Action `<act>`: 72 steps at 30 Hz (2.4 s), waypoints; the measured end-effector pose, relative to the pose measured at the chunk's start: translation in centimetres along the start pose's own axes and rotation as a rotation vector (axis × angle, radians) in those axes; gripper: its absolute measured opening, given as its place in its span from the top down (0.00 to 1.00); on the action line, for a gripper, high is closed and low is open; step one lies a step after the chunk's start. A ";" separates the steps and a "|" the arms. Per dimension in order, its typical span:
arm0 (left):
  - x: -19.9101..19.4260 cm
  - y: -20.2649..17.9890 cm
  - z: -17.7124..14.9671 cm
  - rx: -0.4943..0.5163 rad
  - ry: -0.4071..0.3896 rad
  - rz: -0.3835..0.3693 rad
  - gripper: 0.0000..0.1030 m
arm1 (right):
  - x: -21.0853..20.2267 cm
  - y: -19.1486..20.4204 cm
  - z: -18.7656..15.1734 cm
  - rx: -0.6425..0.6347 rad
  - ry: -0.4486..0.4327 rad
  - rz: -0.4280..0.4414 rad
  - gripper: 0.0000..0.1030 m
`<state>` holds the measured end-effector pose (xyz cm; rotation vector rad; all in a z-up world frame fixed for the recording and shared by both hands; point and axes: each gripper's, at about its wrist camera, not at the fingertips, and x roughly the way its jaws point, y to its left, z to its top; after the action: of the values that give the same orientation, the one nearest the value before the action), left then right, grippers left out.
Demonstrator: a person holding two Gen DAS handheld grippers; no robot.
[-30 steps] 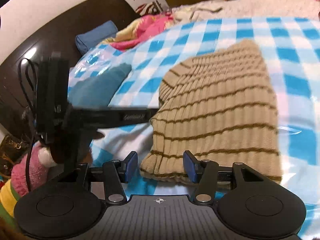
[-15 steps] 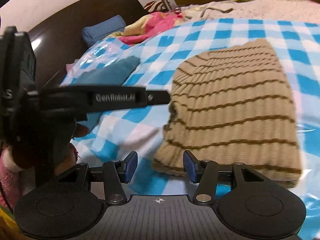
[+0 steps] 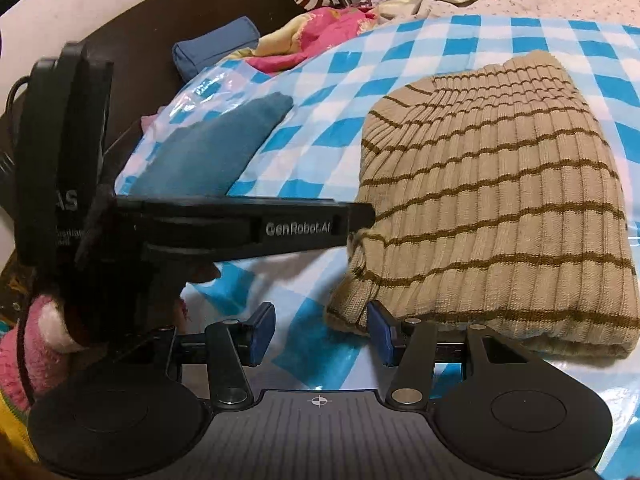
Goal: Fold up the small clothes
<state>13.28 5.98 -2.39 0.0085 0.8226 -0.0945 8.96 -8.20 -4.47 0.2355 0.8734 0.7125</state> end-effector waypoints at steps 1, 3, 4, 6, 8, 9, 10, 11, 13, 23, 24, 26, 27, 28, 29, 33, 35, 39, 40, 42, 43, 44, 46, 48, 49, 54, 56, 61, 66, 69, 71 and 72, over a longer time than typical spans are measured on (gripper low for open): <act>-0.2 0.0 -0.1 0.000 0.001 0.005 0.61 | -0.3 0.0 0.1 0.003 -0.002 0.005 0.51; -0.6 -0.1 -0.4 0.002 0.004 0.016 0.61 | -1.2 0.0 0.0 0.003 -0.011 0.010 0.51; -0.7 -0.1 -0.6 0.003 0.007 0.019 0.62 | -1.7 -0.1 -0.1 0.005 -0.016 0.012 0.51; -1.0 -0.1 -1.2 0.001 0.014 0.021 0.62 | -2.9 -0.3 -0.3 0.010 -0.031 -0.004 0.51; -1.3 -0.1 -1.9 -0.004 0.019 0.017 0.62 | -4.0 -0.7 -0.5 0.024 -0.048 -0.036 0.51; -1.5 -0.2 -2.2 -0.008 0.023 0.015 0.62 | -4.6 -1.0 -0.6 0.035 -0.059 -0.055 0.51; -1.6 -0.3 -2.4 -0.010 0.025 0.015 0.62 | -5.2 -1.4 -0.7 0.047 -0.074 -0.074 0.51; -1.8 -0.4 -2.6 -0.010 0.025 0.017 0.62 | -5.7 -1.7 -0.8 0.057 -0.087 -0.092 0.51; -2.1 -0.7 -2.9 -0.007 0.023 0.024 0.62 | -6.5 -2.5 -1.0 0.086 -0.113 -0.128 0.50; -4.4 -2.1 -4.0 -0.027 0.013 -0.003 0.61 | -8.8 -4.4 -2.0 0.140 -0.181 -0.265 0.50; -4.4 -2.3 -4.3 -0.026 0.022 -0.005 0.60 | -8.8 -4.4 -2.1 0.134 -0.181 -0.284 0.50; -4.3 -2.8 -4.8 -0.021 0.037 -0.014 0.58 | -8.7 -4.5 -2.5 0.141 -0.178 -0.310 0.50; -4.2 -3.1 -5.1 -0.019 0.043 -0.016 0.57 | -8.6 -4.6 -2.7 0.148 -0.174 -0.319 0.50; -4.3 -3.3 -5.3 -0.016 0.046 -0.017 0.57 | -8.5 -4.7 -2.9 0.157 -0.174 -0.327 0.50; -4.4 -3.6 -5.5 -0.014 0.047 -0.019 0.57 | -8.5 -4.8 -3.2 0.164 -0.173 -0.334 0.50; -5.0 -4.1 -5.9 -0.016 0.027 -0.033 0.50 | -8.3 -4.7 -4.0 0.154 -0.171 -0.365 0.50; -5.3 -4.2 -6.0 -0.025 0.022 -0.043 0.45 | -8.2 -4.4 -4.4 0.139 -0.170 -0.370 0.50; -5.3 -4.3 -6.4 -0.038 0.021 -0.045 0.39 | -7.8 -3.7 -4.9 0.106 -0.166 -0.390 0.49; -5.2 -4.4 -6.5 -0.038 0.024 -0.041 0.38 | -7.7 -3.6 -4.9 0.103 -0.165 -0.395 0.49; -5.0 -4.4 -6.7 -0.038 0.030 -0.037 0.37 | -7.7 -3.6 -5.1 0.106 -0.160 -0.394 0.48; -5.0 -4.4 -6.7 -0.039 0.032 -0.038 0.36 | -7.6 -3.6 -5.1 0.107 -0.158 -0.396 0.47; -5.0 -4.4 -6.8 -0.039 0.032 -0.038 0.35 | -7.6 -3.6 -5.2 0.105 -0.157 -0.399 0.47; -5.0 -4.4 -6.8 -0.038 0.029 -0.035 0.33 | -7.5 -3.5 -5.3 0.099 -0.155 -0.405 0.46; -5.0 -4.4 -6.9 -0.039 0.028 -0.034 0.32 | -7.5 -3.4 -5.4 0.093 -0.154 -0.408 0.46; -5.0 -4.3 -6.9 -0.041 0.028 -0.034 0.32 | -7.4 -3.3 -5.4 0.090 -0.152 -0.410 0.46; -4.8 -4.1 -6.7 -0.051 0.029 -0.035 0.32 | -7.4 -3.3 -5.5 0.085 -0.151 -0.414 0.46; -4.8 -4.1 -6.6 -0.052 0.027 -0.035 0.32 | -7.4 -3.3 -5.5 0.085 -0.152 -0.414 0.46; -4.7 -4.1 -6.4 -0.051 0.032 -0.031 0.31 | -7.3 -3.3 -5.4 0.084 -0.152 -0.415 0.46; -4.5 -4.3 -6.3 -0.046 0.038 -0.025 0.31 | -7.4 -3.3 -5.3 0.085 -0.152 -0.416 0.45; -4.4 -4.3 -6.2 -0.044 0.040 -0.023 0.31 | -7.4 -3.5 -5.2 0.093 -0.156 -0.416 0.45; -4.4 -4.4 -6.1 -0.045 0.040 -0.026 0.31 | -7.4 -3.6 -5.2 0.097 -0.157 -0.417 0.45; -4.4 -4.4 -6.0 -0.045 0.040 -0.028 0.31 | -7.4 -3.6 -5.1 0.099 -0.157 -0.417 0.45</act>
<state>5.52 2.25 -3.14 -0.0438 0.8652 -0.1019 3.51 -16.26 -4.81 0.1862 0.7752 0.2589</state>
